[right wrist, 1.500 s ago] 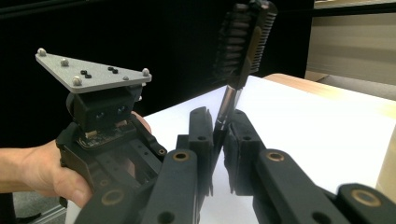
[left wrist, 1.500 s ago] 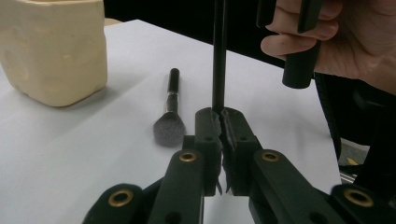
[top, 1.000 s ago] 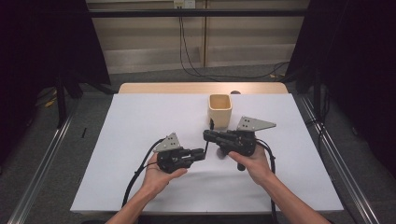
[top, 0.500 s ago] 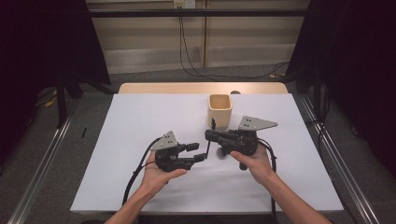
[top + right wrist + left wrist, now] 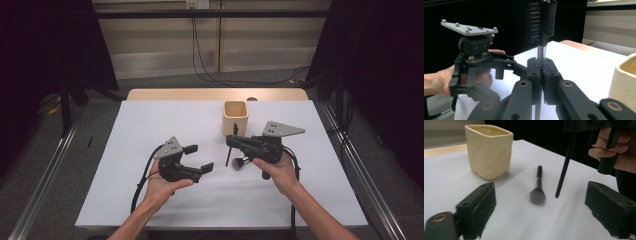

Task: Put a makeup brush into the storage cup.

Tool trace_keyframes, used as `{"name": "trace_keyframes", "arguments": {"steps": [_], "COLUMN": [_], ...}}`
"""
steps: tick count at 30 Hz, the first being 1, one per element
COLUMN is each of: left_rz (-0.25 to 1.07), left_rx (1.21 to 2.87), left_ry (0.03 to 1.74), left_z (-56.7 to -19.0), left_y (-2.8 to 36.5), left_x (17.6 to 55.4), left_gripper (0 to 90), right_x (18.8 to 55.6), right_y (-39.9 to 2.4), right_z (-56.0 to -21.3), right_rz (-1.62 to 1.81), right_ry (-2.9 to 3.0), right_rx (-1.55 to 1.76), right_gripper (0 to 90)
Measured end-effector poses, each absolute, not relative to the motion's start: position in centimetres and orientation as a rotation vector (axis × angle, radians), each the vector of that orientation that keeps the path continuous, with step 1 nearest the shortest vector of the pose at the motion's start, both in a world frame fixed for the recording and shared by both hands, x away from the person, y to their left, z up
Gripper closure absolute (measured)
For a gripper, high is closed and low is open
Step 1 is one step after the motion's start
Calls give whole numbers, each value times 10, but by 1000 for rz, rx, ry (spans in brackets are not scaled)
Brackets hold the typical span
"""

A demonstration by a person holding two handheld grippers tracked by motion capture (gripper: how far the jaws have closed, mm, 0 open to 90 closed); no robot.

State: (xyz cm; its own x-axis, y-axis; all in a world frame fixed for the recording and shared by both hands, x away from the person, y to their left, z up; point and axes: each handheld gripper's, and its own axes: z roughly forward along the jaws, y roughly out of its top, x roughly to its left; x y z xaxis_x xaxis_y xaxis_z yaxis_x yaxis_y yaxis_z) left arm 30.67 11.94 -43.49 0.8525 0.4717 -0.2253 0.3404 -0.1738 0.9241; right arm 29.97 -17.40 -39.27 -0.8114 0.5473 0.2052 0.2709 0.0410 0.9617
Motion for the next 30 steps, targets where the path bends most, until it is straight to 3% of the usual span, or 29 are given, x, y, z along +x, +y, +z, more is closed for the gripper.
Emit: {"name": "trace_keyframes", "arguments": {"steps": [5,12,30], "left_rz": [167,219,345], "left_rx": [1824,1789,1722], "left_ry": [609,714,751], "left_z": [-433,-427,-425], "left_y": [129,147,187], "left_x": [309,309,290], "left_gripper": [49,44,42], "right_x": [300,302,314], "right_y": [-178,-180,-193], "right_z": [-392,-391,-378], "right_rz": [1846,1825,1785], "right_ry": [2086,2085,2037], "right_rx": [854,862,884], "right_gripper": [860,860,859]}}
